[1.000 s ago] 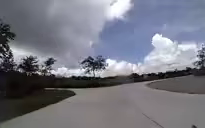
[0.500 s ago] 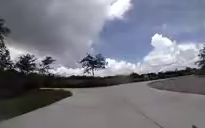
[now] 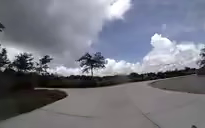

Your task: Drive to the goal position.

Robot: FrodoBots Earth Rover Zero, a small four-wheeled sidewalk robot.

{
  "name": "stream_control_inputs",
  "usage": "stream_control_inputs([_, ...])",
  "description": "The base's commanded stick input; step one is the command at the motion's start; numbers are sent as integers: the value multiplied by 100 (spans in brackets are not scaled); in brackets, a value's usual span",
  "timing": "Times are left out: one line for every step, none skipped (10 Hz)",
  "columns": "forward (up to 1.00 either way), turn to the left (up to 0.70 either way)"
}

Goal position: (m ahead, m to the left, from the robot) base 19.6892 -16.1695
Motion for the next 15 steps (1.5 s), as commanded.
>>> stream_control_inputs([85, 0])
stream_control_inputs([85, 0])
stream_control_inputs([85, 0])
stream_control_inputs([85, 0])
stream_control_inputs([85, 0])
stream_control_inputs([85, -29])
stream_control_inputs([85, -34])
stream_control_inputs([85, -34])
stream_control_inputs([85, -34])
stream_control_inputs([85, -5])
stream_control_inputs([85, 0])
stream_control_inputs([85, 0])
stream_control_inputs([85, 0])
stream_control_inputs([85, 0])
stream_control_inputs([85, 0])
